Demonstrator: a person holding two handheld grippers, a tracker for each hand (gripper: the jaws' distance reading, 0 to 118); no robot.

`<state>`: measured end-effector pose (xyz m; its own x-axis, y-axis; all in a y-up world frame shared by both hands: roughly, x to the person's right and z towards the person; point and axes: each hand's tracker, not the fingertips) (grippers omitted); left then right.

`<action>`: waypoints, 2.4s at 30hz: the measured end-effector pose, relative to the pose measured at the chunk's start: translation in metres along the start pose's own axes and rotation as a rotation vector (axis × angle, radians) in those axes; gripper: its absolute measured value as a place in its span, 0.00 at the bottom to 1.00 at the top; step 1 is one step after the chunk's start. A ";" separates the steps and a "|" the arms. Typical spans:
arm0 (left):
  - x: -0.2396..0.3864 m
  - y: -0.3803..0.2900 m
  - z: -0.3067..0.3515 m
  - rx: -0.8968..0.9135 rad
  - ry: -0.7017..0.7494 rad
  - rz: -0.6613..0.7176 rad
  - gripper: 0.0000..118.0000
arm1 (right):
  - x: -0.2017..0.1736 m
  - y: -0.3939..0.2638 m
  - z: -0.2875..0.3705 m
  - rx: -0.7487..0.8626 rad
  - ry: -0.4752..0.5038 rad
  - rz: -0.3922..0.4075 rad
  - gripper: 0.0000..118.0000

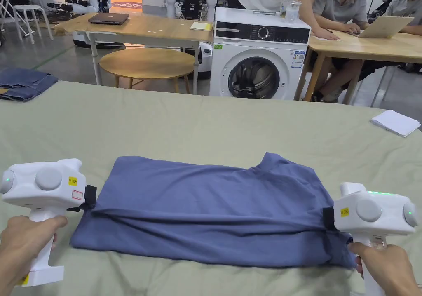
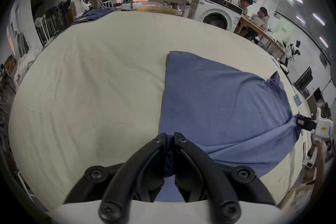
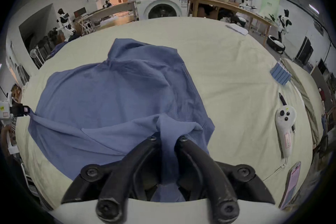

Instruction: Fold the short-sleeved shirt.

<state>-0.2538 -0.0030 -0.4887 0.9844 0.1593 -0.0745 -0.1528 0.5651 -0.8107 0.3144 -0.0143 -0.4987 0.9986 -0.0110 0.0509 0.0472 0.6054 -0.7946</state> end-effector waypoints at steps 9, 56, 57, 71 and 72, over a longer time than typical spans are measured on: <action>0.000 -0.008 0.036 0.194 -0.058 -0.041 0.34 | -0.011 -0.015 0.042 0.257 -0.074 0.019 0.40; 0.014 -0.063 0.000 -0.116 0.058 -0.146 0.06 | -0.048 -0.098 0.097 0.400 -0.010 0.046 0.00; 0.008 -0.061 -0.001 -0.114 0.019 -0.129 0.02 | -0.044 -0.097 0.096 0.393 -0.016 0.038 0.00; -0.002 -0.071 0.045 0.019 -0.050 -0.092 0.01 | 0.038 -0.051 0.045 0.108 -0.042 0.039 0.51; -0.002 -0.071 0.045 0.020 -0.052 -0.087 0.01 | 0.039 -0.050 0.038 0.083 -0.036 0.044 0.51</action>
<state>-0.2491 -0.0067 -0.4047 0.9883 0.1499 0.0263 -0.0690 0.5948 -0.8009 0.3501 -0.0149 -0.4346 0.9982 0.0449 0.0402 -0.0002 0.6684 -0.7438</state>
